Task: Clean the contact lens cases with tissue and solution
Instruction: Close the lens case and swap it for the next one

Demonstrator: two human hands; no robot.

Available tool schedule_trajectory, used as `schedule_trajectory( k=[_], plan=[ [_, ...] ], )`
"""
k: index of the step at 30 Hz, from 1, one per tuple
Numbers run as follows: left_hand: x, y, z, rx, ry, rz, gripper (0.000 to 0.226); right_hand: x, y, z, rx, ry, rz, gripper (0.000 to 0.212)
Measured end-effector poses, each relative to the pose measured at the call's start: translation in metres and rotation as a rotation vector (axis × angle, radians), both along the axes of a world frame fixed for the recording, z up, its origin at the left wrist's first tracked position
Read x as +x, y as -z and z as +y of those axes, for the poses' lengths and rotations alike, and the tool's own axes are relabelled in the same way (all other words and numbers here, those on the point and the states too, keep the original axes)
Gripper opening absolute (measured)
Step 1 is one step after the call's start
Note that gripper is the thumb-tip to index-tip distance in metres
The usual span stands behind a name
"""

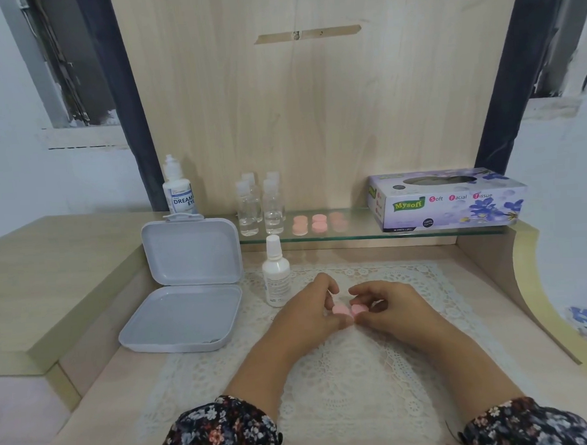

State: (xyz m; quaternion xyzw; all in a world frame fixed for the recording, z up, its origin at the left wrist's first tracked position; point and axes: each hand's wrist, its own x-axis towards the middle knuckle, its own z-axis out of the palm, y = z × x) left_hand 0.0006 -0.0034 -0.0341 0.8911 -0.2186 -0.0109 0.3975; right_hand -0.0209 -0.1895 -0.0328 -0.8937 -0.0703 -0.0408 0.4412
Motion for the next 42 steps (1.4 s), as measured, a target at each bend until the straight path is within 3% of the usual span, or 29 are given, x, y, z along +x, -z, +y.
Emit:
schedule_trajectory(
  k=[9,13,19,25,28,32,36,42],
  plan=[
    [-0.003,-0.002,0.001,0.031,0.038,-0.063,0.024,-0.002,-0.002,0.000,0.003,-0.002,0.003,0.038],
    [-0.001,-0.005,-0.001,-0.129,-0.068,-0.039,0.018,-0.003,-0.003,0.000,0.007,0.002,0.007,0.036],
    [0.009,0.000,-0.003,0.109,-0.209,-0.105,0.002,-0.004,-0.004,0.000,-0.002,0.002,0.013,0.036],
    [0.017,0.006,-0.008,0.244,-0.149,-0.122,0.032,-0.003,-0.002,0.000,0.001,0.005,0.017,0.037],
    [0.015,0.003,-0.007,0.143,-0.099,-0.106,0.044,-0.002,-0.002,-0.001,0.000,0.001,0.017,0.037],
    [0.008,-0.006,0.001,0.015,-0.135,-0.094,0.022,-0.001,-0.002,0.000,-0.004,0.001,0.013,0.037],
    [0.001,-0.005,0.001,0.118,-0.064,-0.047,0.032,-0.002,0.000,0.000,0.005,0.005,0.001,0.036],
    [0.003,-0.004,-0.002,0.120,-0.058,-0.076,0.029,-0.003,0.000,-0.001,0.005,-0.011,-0.013,0.037]
  ],
)
